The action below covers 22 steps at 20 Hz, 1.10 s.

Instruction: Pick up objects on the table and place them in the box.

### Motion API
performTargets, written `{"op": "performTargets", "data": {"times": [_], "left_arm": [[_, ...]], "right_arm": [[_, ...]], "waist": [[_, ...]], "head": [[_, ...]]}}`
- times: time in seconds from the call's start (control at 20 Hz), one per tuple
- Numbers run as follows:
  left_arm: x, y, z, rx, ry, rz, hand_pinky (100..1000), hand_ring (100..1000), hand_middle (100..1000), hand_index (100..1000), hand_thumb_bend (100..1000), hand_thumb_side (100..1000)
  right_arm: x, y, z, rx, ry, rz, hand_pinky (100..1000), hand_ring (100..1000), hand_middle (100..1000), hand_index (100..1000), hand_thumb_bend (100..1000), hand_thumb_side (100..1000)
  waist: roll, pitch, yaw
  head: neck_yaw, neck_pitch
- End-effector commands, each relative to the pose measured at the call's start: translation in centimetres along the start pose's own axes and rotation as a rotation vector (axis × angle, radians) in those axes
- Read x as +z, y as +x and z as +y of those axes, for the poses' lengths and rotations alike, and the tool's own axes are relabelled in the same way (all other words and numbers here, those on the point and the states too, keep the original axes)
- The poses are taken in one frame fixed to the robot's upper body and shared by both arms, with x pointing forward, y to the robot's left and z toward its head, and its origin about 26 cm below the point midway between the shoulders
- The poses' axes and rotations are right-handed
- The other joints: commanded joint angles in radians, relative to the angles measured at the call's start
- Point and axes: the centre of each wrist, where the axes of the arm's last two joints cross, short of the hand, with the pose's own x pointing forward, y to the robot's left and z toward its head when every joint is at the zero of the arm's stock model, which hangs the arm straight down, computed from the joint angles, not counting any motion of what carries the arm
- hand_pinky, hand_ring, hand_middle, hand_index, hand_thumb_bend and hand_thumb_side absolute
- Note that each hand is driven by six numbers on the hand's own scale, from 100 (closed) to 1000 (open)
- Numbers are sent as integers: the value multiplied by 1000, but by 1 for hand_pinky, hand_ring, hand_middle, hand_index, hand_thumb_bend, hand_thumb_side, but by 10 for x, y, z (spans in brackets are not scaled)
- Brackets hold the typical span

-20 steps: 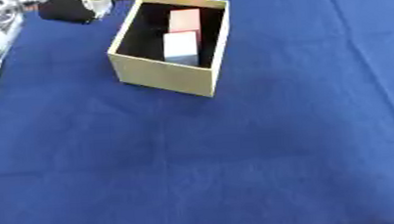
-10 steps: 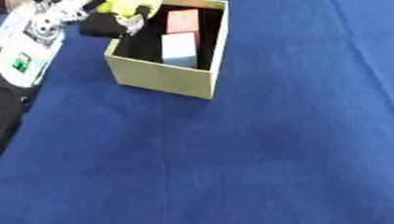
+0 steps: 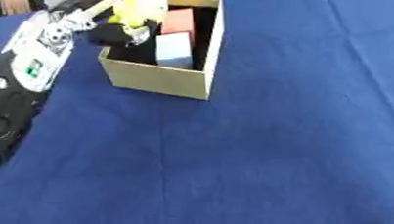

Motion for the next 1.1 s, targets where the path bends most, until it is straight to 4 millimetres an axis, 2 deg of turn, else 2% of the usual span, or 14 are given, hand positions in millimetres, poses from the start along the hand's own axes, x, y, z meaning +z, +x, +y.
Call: {"op": "performTargets", "data": {"times": [0.05,0.1,0.15,0.2,0.25,0.35,0.7,1.1], "left_arm": [[1,-4,9,-9,24,33,767,822,761,880,657,790],[2,-5,8,-8,21,31,770,825,767,885,703,808],[2,-6,7,-7,20,29,774,832,777,892,823,853],[3,-7,7,-7,20,26,777,836,782,895,866,872],[3,-8,7,-5,22,21,784,843,794,902,947,917],[4,-9,7,-1,26,15,788,849,803,905,1000,941],[6,-7,13,18,102,5,782,842,793,897,981,972],[12,7,29,130,226,-58,770,824,764,877,989,1000]], "right_arm": [[-6,6,-2,-6,-1,-29,850,724,658,768,100,834],[-6,6,-2,-6,-1,-29,850,724,658,768,100,834],[-6,6,-2,-6,-2,-29,850,723,658,768,100,835],[-6,6,-2,-6,-2,-29,850,723,658,768,100,835],[-6,6,-2,-6,-3,-28,850,723,658,768,100,835],[-6,6,-2,-6,-4,-27,850,723,658,768,100,836],[-5,6,-2,-5,-5,-23,851,723,657,768,100,836],[-5,6,-3,-2,-7,-21,850,723,657,768,100,833]], "waist": [[-3,-19,-1],[-3,-19,-1],[-3,-19,-2],[-2,-19,-2],[-2,-19,-2],[-2,-19,-3],[-3,-21,-3],[-5,-26,-1]], "head": [[-6,5],[-8,6],[-9,7],[-10,7],[-11,7],[-13,8],[-12,8],[-10,10]]}}
